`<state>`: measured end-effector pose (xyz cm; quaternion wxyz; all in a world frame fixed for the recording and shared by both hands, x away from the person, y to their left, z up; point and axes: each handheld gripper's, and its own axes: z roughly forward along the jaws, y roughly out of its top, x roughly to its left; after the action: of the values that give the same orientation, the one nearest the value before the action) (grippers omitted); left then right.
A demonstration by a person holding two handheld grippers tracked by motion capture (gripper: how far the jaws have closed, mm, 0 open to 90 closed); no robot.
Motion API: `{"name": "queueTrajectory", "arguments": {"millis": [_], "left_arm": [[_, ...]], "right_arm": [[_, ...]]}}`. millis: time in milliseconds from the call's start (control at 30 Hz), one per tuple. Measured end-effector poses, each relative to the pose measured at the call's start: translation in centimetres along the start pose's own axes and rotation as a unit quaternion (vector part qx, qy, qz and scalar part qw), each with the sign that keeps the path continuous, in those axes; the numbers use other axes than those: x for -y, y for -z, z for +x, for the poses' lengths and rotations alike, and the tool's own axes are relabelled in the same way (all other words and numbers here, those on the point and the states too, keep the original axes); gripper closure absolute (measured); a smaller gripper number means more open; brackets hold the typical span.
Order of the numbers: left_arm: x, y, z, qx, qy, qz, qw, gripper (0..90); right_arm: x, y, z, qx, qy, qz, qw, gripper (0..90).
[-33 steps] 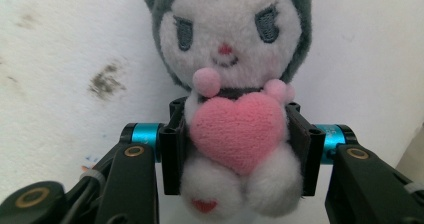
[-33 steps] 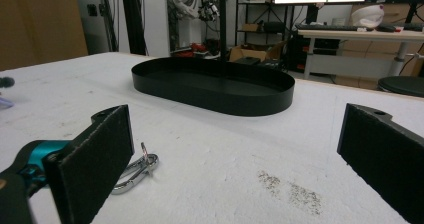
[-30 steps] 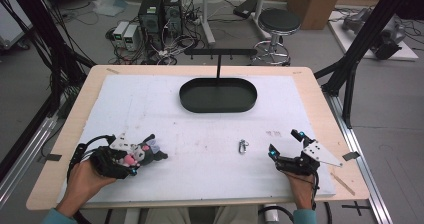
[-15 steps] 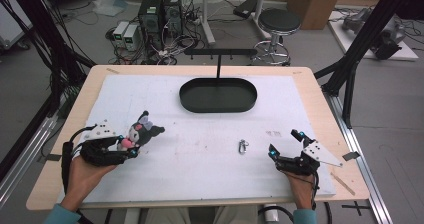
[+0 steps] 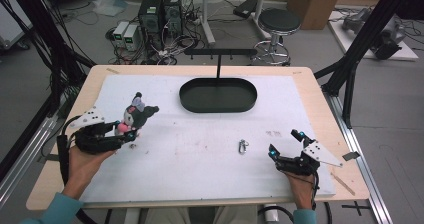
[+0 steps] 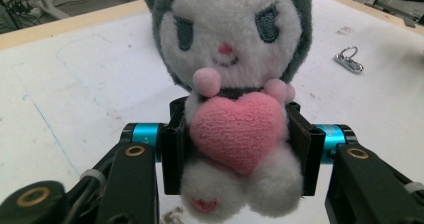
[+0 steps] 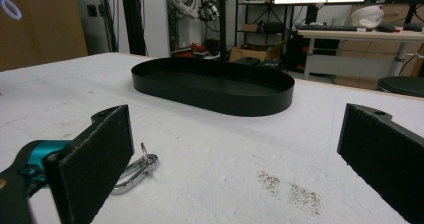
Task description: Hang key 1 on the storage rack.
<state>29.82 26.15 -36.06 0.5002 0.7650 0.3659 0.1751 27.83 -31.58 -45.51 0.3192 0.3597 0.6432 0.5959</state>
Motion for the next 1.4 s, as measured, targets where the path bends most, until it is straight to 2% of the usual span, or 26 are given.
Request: {"name": "queueTrajectory", "arguments": {"millis": [133,533,800,1067,1267,1400], "left_arm": [[-1.1,-0.3,0.2,-0.005,0.0,-0.008,1.0,52.9],[-4.2,-1.7,0.9,-0.017,-0.001,-0.012,0.9998,52.9],[-6.8,-3.3,1.1,-0.029,-0.017,-0.006,0.9994,52.9],[-9.0,-5.2,1.1,-0.032,-0.033,0.006,0.9989,52.9],[-10.3,-6.2,0.9,-0.034,-0.043,0.013,0.9984,52.9],[-10.9,-7.0,0.9,-0.035,-0.042,0.014,0.9984,52.9]], "right_arm": [[0.0,0.0,0.0,0.0,0.001,-0.001,1.0,0.7],[0.0,0.0,0.0,0.001,0.001,-0.001,1.0,0.7],[0.0,0.0,0.0,0.0,0.001,-0.001,1.0,0.7],[0.0,0.0,0.0,0.001,0.002,-0.001,1.0,0.7],[0.0,0.0,0.0,0.0,0.001,-0.001,1.0,0.7],[0.0,0.0,0.0,0.0,0.002,-0.001,1.0,0.7]]}}
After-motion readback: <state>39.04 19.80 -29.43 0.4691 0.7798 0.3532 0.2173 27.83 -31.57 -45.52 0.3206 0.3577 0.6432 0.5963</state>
